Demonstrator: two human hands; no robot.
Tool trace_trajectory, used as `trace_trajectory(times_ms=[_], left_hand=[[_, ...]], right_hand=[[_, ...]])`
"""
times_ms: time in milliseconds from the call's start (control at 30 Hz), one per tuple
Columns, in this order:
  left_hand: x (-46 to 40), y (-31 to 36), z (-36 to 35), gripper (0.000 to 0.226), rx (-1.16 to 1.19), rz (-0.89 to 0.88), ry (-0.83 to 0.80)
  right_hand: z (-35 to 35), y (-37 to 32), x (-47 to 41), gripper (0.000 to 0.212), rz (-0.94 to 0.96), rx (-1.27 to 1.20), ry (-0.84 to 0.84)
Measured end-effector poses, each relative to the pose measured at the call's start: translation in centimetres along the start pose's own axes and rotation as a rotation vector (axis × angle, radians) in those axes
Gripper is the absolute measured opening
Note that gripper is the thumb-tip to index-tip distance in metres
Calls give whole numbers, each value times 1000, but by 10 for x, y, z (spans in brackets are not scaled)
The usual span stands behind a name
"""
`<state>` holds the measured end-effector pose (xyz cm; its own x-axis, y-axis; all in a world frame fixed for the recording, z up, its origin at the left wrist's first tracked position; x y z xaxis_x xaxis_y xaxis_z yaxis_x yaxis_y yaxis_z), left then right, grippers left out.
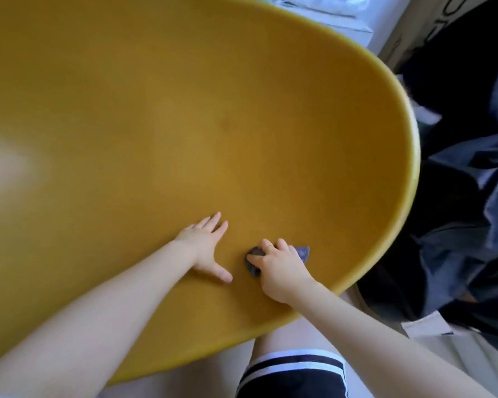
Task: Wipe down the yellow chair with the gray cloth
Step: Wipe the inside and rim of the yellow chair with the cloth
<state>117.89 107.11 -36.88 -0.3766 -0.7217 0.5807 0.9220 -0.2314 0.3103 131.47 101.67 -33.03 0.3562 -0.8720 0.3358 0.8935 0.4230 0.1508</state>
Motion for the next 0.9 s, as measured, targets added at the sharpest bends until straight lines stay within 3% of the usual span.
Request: trace_trajectory(times_ms=[167,300,400,467,633,767,833,900], left_hand=[[-2,12,-9,128,61,63,50],[-4,23,-5,122,52,79,-6],[-6,29,0,122,24,78,-1],[-6,35,1,120,9,39,27],[-11,42,-7,122,157,-2,-36],[-11,44,-6,124,159,22,-47],[-12,45,-5,124,153,29,-44],[-12,46,-5,124,160,34,-39]], right_hand=[[17,40,8,37,60,160,-17],[63,132,-1,30,-253,429,118],[80,152,1,31,-405,512,214],[63,131,7,24,-341,387,204],[13,55,19,33,-153,55,41],[28,82,29,36,29,263,-44],[52,123,31,34,-25,376,104],[78,154,28,38,-222,531,341]])
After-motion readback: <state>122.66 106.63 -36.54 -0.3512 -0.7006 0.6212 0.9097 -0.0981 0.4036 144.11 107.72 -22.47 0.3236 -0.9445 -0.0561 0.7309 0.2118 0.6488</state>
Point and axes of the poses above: each hand's wrist, its own x-axis away from the middle knuckle, its own z-axis out of the back of the hand, y = z × x, the point moved 5 cm from there along -x, towards the middle knuckle, and after that the axes turned 11 degrees about x, right-handed, at the moved point
